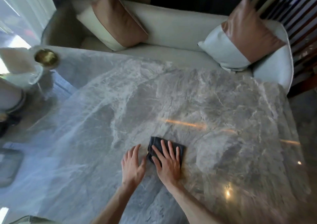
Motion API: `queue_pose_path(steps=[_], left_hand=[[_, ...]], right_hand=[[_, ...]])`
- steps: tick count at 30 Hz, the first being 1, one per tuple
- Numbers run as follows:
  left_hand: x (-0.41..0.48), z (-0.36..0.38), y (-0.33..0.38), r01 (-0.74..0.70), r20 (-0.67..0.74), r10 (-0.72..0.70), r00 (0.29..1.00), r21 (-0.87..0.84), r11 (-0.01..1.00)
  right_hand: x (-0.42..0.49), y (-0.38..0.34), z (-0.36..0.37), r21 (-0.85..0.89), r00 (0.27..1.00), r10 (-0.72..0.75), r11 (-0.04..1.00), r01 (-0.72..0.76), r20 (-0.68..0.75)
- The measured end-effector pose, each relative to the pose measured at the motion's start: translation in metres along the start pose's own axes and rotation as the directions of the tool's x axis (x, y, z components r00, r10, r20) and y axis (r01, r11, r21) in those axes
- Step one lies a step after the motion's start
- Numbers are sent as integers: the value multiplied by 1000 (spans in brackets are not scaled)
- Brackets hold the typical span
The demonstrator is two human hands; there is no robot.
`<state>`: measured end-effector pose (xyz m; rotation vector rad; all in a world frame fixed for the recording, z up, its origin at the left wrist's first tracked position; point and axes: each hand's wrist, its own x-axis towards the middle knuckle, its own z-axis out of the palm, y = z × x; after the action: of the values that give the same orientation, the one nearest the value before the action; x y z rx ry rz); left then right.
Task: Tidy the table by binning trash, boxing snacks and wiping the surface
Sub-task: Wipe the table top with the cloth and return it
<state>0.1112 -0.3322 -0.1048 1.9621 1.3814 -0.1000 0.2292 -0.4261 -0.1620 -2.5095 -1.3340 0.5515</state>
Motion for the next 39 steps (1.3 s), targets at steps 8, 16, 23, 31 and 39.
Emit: queue_pose_path(steps=[8, 16, 23, 31, 39], left_hand=[[-15, -34, -21, 269, 226, -162, 960, -603, 751], [2, -99, -42, 328, 315, -142, 939, -684, 651], [33, -214, -71, 176, 264, -5, 965, -630, 757], [57, -369, -140, -83, 195, 180, 964, -424, 902], [68, -461, -182, -171, 165, 328, 930, -595, 785]], right_hand=[[-16, -52, 14, 258, 989, -113, 962, 85, 96], [-5, -135, -17, 730, 898, 14, 576, -367, 440], [30, -256, -41, 830, 839, -163, -136, -541, 519], [88, -356, -57, 930, 933, -108, 175, -323, 344], [130, -399, -71, 846, 823, -357, 469, -251, 442]])
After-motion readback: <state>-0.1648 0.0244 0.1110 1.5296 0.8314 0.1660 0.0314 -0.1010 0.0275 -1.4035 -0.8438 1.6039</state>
